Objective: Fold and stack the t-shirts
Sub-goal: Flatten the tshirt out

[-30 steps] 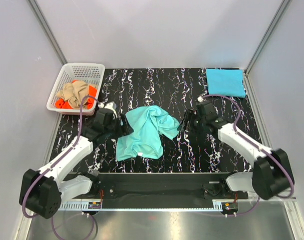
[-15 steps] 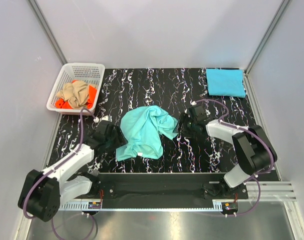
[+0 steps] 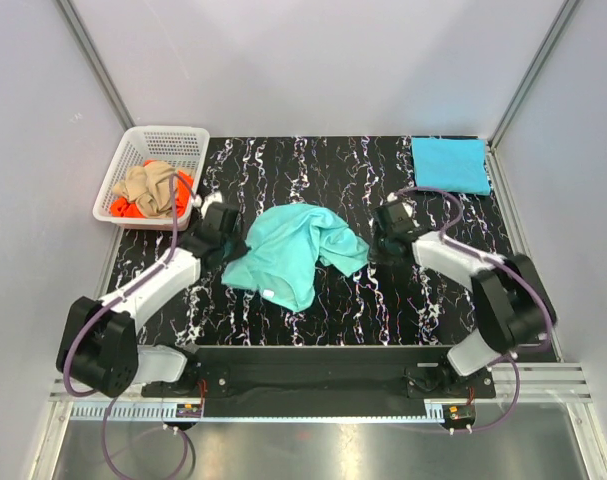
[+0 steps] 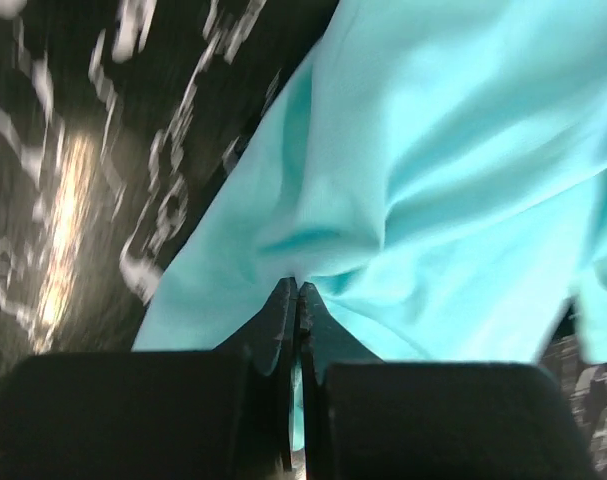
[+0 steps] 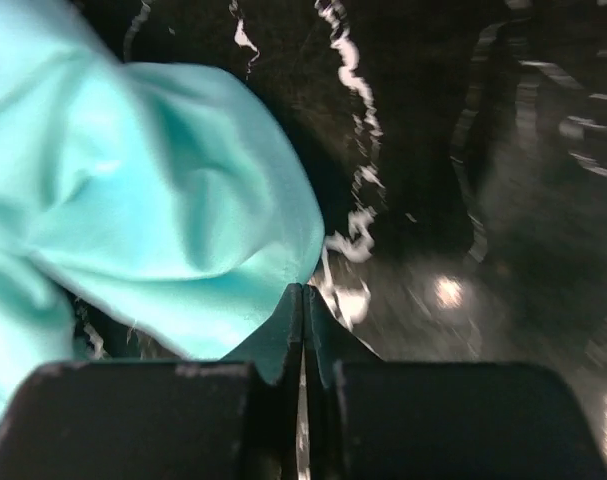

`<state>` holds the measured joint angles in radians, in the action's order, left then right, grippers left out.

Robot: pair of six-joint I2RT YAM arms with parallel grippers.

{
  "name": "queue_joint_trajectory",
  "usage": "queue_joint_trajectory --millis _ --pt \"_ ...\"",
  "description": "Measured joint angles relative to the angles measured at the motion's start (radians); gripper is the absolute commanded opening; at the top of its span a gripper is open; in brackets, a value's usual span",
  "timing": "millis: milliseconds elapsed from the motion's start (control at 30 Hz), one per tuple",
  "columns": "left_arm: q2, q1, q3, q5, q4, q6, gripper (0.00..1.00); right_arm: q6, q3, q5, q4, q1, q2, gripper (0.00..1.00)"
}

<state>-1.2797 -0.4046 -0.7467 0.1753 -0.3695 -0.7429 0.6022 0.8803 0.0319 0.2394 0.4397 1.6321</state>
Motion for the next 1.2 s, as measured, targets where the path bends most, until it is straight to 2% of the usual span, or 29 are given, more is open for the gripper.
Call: queue_joint_trajectory --millis 133,300,467,567,733,1000,1200 --pt "-0.074 0.020 -0.190 0.014 -0.019 0.037 0.00 -0.022 0.031 0.101 0.179 0.000 -0.235 0.00" --pt "-0.312 0.092 -0.540 0.005 -0.092 0.111 0.00 -0.022 0.127 0.193 0.323 0.000 -0.590 0.00" --pt "-0.544 0.122 -0.822 0.012 -0.220 0.208 0.00 -0.021 0.136 0.197 0.426 0.000 -0.727 0.00" --pt "-0.574 0.121 -0.848 0.019 -0.290 0.252 0.00 -0.020 0.118 0.188 0.475 0.000 -0.740 0.00" --pt "-0.461 0.114 -0.828 0.029 -0.362 0.300 0.00 -0.030 0.150 0.193 0.566 0.000 -0.780 0.00" --pt "0.016 0.088 -0.847 0.018 -0.385 0.334 0.00 -0.068 0.438 0.243 0.653 0.000 -0.883 0.00" --pt "0.187 0.089 -0.903 -0.019 -0.404 0.341 0.00 -0.071 0.627 0.307 0.720 0.000 -0.979 0.00"
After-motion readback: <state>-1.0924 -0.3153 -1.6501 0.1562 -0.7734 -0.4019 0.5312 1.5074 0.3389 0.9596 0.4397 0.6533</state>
